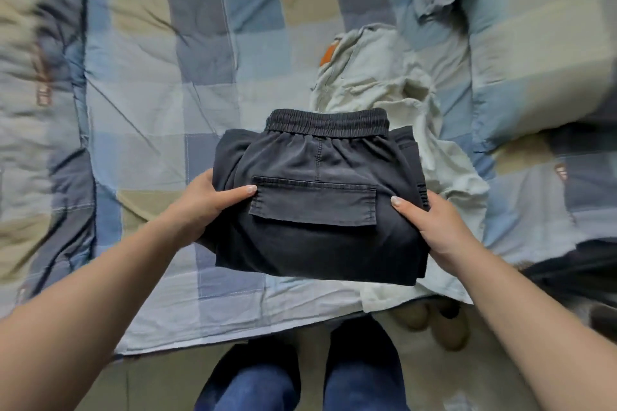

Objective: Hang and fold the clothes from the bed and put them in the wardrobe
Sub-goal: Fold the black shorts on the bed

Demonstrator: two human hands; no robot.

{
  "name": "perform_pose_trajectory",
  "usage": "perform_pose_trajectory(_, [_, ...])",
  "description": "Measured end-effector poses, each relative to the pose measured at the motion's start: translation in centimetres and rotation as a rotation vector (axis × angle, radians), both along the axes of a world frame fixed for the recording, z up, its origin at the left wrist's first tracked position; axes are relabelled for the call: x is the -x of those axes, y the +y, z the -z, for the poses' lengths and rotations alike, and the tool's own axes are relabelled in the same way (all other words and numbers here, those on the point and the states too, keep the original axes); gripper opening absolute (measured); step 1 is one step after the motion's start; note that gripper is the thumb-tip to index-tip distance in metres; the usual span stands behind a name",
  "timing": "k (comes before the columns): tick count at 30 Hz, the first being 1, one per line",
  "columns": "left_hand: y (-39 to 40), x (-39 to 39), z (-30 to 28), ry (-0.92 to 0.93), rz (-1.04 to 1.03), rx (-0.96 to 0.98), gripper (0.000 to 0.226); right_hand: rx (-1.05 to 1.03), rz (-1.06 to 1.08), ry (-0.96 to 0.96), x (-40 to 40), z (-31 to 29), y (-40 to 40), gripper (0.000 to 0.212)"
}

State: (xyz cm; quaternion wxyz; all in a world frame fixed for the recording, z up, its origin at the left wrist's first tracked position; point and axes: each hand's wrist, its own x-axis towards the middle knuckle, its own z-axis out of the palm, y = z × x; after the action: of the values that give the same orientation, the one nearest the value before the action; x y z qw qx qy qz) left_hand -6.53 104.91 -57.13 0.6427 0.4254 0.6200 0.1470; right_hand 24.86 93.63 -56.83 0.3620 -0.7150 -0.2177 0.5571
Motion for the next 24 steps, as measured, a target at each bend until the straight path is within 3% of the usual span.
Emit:
perform_pose_trajectory(3, [0.4, -0.4, -6.4, -0.023, 0.123, -0.104, 0.027, -0.066, 0.097, -0.030, 1.4, -6.3, -3.4, 0.015])
perform_pose_trajectory(5, [0.0, -0.7, -11.3, -0.052, 0.237, -0.150, 0.036, -0.092, 0.165, -0.034, 2.5, -10.6, -6.0, 0.027])
perform_pose_trajectory(8, [-0.4, -1.3, -16.5, -0.084, 0.343, -0.182, 0.057, -0.140, 0.254, -0.033, 3.8, -16.0, -9.7, 0.025])
perform_pose_trajectory(10, [-1.7, -2.3, -19.7, -0.122, 0.412, -0.204, 0.050, -0.171, 0.334, -0.052, 4.4, -20.0, -13.2, 0.049])
perform_pose_trajectory(12, [-3.6, -3.8, -22.7, -0.146, 0.502, -0.230, 0.060, -0.193, 0.412, -0.089, 5.0, -23.1, -17.0, 0.082])
perform_pose_trajectory(15, [-6.7, -6.4, -26.4, -0.177, 0.637, -0.278, 0.043, -0.229, 0.553, -0.098, 5.7, -26.9, -23.3, 0.091])
perform_pose_trajectory(17, [-9.3, -8.3, -28.1, -0.186, 0.733, -0.299, 0.044, -0.235, 0.631, -0.128, 6.5, -28.9, -27.8, 0.093])
perform_pose_trajectory(19, [-11.5, -9.8, -29.3, -0.192, 0.812, -0.320, 0.039, -0.223, 0.677, -0.148, 7.2, -30.2, -31.6, 0.083])
perform_pose_trajectory(22, [-17.1, -12.9, -31.3, -0.243, 0.933, -0.392, 0.030, -0.241, 0.836, -0.167, 8.9, -32.4, -38.8, 0.025])
perform_pose_trajectory(24, [-21.2, -14.5, -32.3, -0.276, 1.036, -0.431, 0.030, -0.210, 0.943, -0.195, 10.1, -33.2, -43.3, 0.014])
